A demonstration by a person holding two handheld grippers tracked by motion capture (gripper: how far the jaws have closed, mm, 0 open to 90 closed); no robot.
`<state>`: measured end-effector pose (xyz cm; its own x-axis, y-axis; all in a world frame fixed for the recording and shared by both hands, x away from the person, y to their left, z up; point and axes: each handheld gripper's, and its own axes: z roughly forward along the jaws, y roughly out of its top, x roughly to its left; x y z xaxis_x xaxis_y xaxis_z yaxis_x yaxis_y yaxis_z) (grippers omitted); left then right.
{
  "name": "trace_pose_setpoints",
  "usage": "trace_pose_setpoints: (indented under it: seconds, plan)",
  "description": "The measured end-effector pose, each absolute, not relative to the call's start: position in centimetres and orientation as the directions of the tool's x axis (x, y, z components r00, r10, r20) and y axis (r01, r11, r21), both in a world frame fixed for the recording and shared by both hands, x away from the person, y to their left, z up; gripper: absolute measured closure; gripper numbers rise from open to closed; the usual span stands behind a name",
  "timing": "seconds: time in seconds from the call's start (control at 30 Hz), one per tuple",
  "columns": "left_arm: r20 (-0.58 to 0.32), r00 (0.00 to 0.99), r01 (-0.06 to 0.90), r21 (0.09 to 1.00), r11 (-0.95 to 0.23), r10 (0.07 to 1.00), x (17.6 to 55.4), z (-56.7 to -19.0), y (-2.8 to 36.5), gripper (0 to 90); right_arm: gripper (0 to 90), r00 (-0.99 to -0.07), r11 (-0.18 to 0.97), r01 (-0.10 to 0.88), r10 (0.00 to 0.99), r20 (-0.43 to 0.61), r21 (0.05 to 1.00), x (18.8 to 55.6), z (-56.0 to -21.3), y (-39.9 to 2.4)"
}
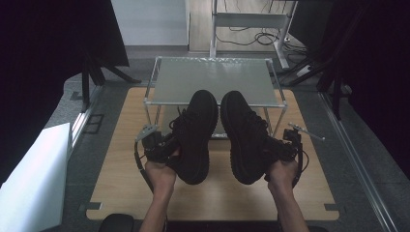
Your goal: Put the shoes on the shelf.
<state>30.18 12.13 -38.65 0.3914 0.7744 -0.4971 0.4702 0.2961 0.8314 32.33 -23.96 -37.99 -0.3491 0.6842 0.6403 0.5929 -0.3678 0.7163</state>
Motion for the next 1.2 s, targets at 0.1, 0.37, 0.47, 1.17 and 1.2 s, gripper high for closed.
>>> trace_pose_setpoints:
  seconds: [0.1,0.37,0.47,1.17,1.2]
  plan:
    - [-0.498,0.392,0.466,0.833,0.299,0.774,30.6,-38.1,11.9,79.6,75.1,-0.346,-0.369,0.586,0.692,0.634,0.722,32.6,-37.5,-23.7]
    - [-0.511,0.375,0.454,0.829,0.328,0.773,32.2,-36.5,11.7,79.4,75.1,-0.342,-0.376,0.569,0.701,0.626,0.731,34.1,-35.7,-23.0]
    - [-0.504,0.367,0.444,0.834,0.329,0.782,32.8,-35.7,11.6,79.4,75.1,-0.336,-0.385,0.567,0.699,0.631,0.728,34.8,-35.1,-22.8]
    - [-0.484,0.296,0.449,0.832,0.328,0.823,38.5,-32.3,11.0,79.1,75.0,-0.269,-0.381,0.543,0.765,0.585,0.748,39.9,-32.4,-21.3]
    - [-0.480,0.291,0.451,0.832,0.324,0.828,38.9,-32.1,10.9,78.9,75.0,-0.265,-0.380,0.539,0.770,0.580,0.752,40.2,-32.3,-21.2]
